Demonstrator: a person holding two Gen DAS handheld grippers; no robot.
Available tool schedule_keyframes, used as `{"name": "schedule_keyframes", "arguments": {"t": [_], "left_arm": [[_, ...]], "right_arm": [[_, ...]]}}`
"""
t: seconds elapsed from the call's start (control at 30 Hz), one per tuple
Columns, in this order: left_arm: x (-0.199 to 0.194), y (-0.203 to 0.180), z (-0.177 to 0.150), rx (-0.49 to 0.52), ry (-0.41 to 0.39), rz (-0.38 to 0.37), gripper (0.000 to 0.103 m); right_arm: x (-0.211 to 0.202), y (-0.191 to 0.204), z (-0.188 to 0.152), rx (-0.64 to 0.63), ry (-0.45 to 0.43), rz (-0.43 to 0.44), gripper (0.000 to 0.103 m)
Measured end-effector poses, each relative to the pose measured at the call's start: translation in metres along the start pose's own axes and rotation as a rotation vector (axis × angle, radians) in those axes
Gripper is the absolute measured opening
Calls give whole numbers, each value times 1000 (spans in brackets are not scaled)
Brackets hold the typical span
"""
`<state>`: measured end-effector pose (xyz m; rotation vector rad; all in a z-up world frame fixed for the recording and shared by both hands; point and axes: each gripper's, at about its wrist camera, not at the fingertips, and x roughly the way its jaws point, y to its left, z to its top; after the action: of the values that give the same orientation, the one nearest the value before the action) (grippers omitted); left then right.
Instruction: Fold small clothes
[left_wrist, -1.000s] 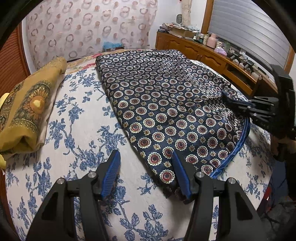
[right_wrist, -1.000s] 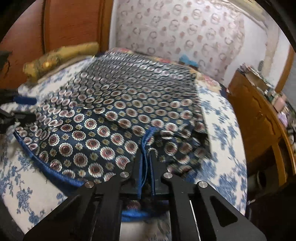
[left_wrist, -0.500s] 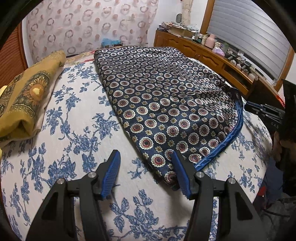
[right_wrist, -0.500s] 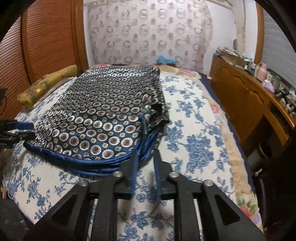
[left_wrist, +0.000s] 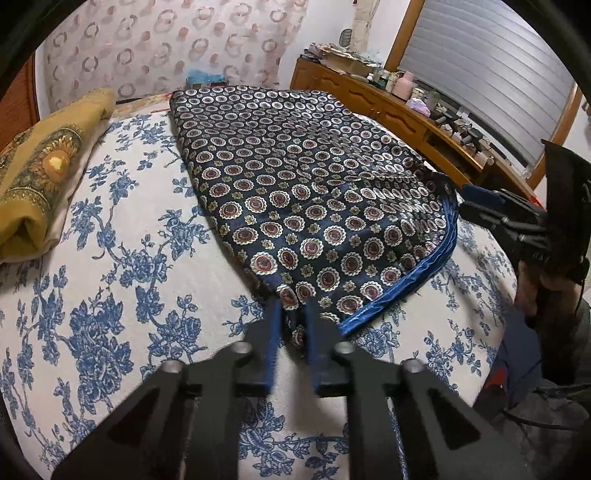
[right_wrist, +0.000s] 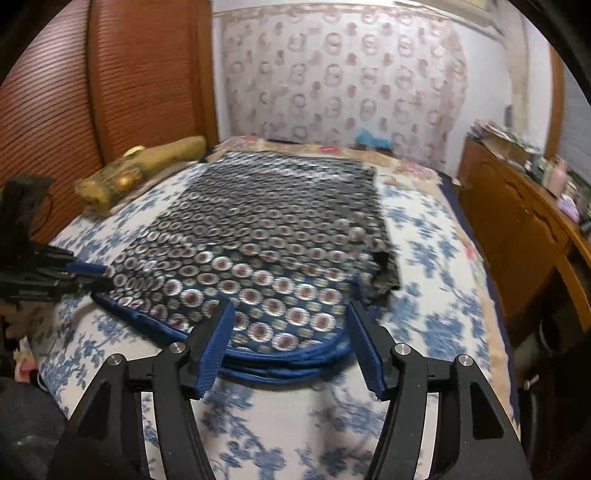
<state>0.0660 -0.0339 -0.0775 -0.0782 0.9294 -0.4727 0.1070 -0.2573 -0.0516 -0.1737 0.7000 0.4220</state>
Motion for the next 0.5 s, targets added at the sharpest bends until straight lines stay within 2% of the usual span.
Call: {"name": "schedule_keyframes", "arguments": {"t": [0.13, 0.33, 0.5], "left_arm": [[-18, -6, 10, 7, -77, -13, 0], [-47, -14, 48, 29, -211, -1, 0], [-51, -8, 76, 24, -256, 4, 0]], "right_arm": [[11, 16, 1, -57, 22, 39, 66], [16, 26, 0, -92, 52, 121, 70], [14, 29, -1, -131, 60, 128, 72]]}}
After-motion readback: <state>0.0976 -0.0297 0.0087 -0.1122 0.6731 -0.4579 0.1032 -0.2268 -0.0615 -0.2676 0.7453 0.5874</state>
